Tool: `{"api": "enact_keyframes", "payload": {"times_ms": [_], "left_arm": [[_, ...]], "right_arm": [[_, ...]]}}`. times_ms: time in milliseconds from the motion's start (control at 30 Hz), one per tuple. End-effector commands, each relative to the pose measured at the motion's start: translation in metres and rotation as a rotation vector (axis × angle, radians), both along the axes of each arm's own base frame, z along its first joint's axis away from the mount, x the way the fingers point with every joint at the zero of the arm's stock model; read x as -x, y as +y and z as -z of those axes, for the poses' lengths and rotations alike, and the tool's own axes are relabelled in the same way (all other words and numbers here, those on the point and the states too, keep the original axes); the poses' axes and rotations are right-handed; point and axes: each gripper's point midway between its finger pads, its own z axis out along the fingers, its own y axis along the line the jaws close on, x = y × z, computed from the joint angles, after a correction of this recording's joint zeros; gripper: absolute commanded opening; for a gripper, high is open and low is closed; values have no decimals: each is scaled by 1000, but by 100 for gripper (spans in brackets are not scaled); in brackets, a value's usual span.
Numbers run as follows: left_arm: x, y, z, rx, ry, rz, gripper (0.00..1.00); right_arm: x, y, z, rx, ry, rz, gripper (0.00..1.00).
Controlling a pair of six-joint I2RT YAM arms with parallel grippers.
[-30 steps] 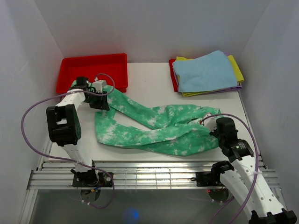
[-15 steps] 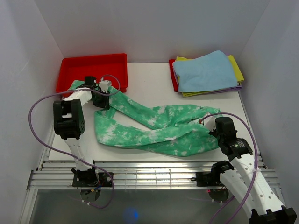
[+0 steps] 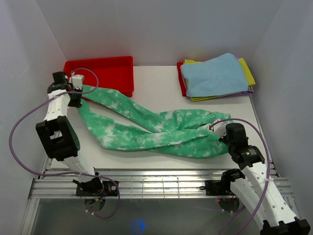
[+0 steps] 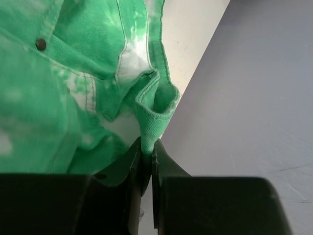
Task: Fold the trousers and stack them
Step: Flatten the trousers out
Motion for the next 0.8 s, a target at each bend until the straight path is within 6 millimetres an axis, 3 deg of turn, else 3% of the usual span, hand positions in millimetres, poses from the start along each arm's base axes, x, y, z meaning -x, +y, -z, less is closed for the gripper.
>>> {"api": "enact_keyframes", "payload": {"times_ms": [0,67,167,200,233,267,300,333,367,400,433,467,500,633,667,733,767], "left_arm": [[29,97,-79,-287,-76,-158,0],[49,132,-88,-357,-57,-226,0],[71,151,-93,-416,-15,-238,1],[75,150,-88,-416,3,-229,15],[82,144,-86,-402,27,-206,34],[84,139,-85,-384,32,-197,63],[84,132,-82,-348,27,-183,73],[88,126,-80,-317,47,-177,77],[88,121,-78,-285,54,-184,79],[85,114,-77,-242,50,-174,85],[84,106,-76,-190,56,-159,85],[82,99,-75,-159,57,-143,85],[80,95,-76,-134,55,-136,85],[71,55,-81,30,37,-37,85],[68,40,-78,56,42,1,84],[68,12,-78,105,35,75,83],[66,-12,-77,132,30,138,83]], "right_arm": [[-6,1,-10,-15,-65,-5,8],[-5,-1,-10,2,-66,-14,8],[-4,-2,-15,24,-77,-37,8],[-1,-1,-14,24,-63,-51,8],[1,1,-15,18,-52,-66,16],[2,3,-19,8,-50,-76,23],[3,7,-27,-12,-47,-94,29],[3,11,-33,-29,-47,-106,49],[3,14,-40,-46,-50,-119,61],[0,25,-59,-99,-72,-160,71],[8,39,-57,-150,-10,-225,91],[12,38,-67,-152,-14,-225,97],[14,50,-70,-196,7,-281,99],[14,59,-110,-256,-53,-307,98],[12,60,-110,-267,-48,-297,100],[3,63,-103,-303,-7,-245,88],[-4,65,-97,-316,0,-225,87]]}}
